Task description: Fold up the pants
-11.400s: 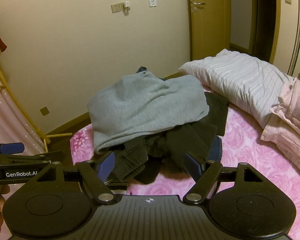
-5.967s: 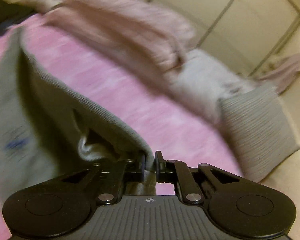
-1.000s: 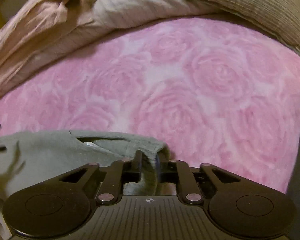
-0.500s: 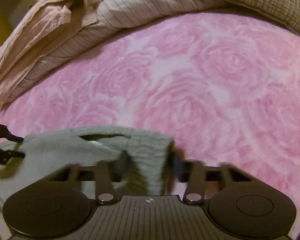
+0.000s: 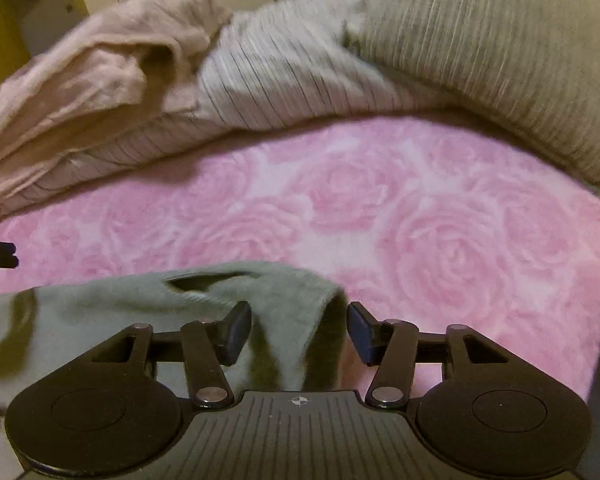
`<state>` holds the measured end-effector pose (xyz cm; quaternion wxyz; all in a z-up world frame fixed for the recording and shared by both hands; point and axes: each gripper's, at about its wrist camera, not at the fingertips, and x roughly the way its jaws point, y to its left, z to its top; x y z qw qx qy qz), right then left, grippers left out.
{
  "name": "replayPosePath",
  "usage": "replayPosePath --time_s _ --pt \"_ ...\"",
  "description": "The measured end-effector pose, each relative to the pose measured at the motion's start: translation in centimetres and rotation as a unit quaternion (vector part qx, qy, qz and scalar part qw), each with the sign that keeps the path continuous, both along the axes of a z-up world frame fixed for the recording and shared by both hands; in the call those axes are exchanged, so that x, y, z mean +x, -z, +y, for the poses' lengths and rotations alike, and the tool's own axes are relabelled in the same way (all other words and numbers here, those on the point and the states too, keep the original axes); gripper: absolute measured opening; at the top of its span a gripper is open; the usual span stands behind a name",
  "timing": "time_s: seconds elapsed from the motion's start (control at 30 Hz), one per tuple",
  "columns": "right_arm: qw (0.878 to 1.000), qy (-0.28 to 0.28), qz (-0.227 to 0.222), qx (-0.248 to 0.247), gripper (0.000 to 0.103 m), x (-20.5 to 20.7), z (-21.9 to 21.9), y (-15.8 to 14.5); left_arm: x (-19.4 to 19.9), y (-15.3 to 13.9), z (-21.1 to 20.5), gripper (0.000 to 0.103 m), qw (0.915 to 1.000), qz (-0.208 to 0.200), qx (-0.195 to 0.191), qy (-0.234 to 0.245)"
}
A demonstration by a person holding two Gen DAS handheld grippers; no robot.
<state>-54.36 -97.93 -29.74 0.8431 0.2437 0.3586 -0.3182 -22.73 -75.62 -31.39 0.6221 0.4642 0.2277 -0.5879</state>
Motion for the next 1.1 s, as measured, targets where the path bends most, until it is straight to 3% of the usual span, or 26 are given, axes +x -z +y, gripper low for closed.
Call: replayPosePath --time_s 0.17,0.33,0.43,0.53,0.6,0.67,0.73,0.8,0.9,1.0,1.1 --pt "0.998 0.036 0.001 0.050 0.052 -6.1 6.1 -1.5 -4.9 -1.2 5.3 0.016 0.9991 0.030 0.008 0.028" --pt "0.989 0.097 0.030 0.110 0.056 -12.7 12.2 -0.4 -13.6 -0.9 11.3 0.023 0.9897 0.118 0.031 0.075" --pt "0.972 0.158 0.002 0.172 0.056 -15.3 13.6 1.7 -18.2 1.2 13.7 0.026 0.9827 0.145 0.053 0.102" --pt "0.962 0.186 -0.036 0.197 0.055 -15.7 14.2 3.8 -21.0 3.6 14.6 0.026 0.9801 0.146 0.074 0.112" --pt "0.956 0.211 -0.042 0.202 0.041 -15.7 14.2 4.2 -22.4 4.8 15.1 0.026 0.9782 0.134 0.089 0.131" --pt "0.956 0.217 -0.041 0.195 0.020 -15.6 14.0 3.0 -23.5 5.2 15.5 0.026 0.9770 0.117 0.093 0.152" --pt "0.959 0.223 -0.047 0.169 0.015 -16.7 14.0 0.4 -24.1 4.5 15.0 0.026 0.9765 0.128 0.092 0.146" --pt "0.958 0.240 -0.051 0.151 0.015 -18.5 13.8 -1.6 -24.6 3.7 14.3 0.026 0.9764 0.142 0.084 0.140" --pt "0.961 0.231 -0.026 0.152 0.017 -19.6 13.5 -0.5 -25.6 3.6 13.3 0.026 0.9754 0.147 0.086 0.140" --pt "0.954 0.235 -0.023 0.184 0.027 -19.8 12.6 1.5 -25.1 3.6 13.5 0.026 0.9769 0.146 0.092 0.125" --pt "0.961 0.237 0.006 0.140 0.044 -19.0 13.1 0.2 -23.3 2.3 15.5 0.026 0.9814 0.145 0.089 0.089"
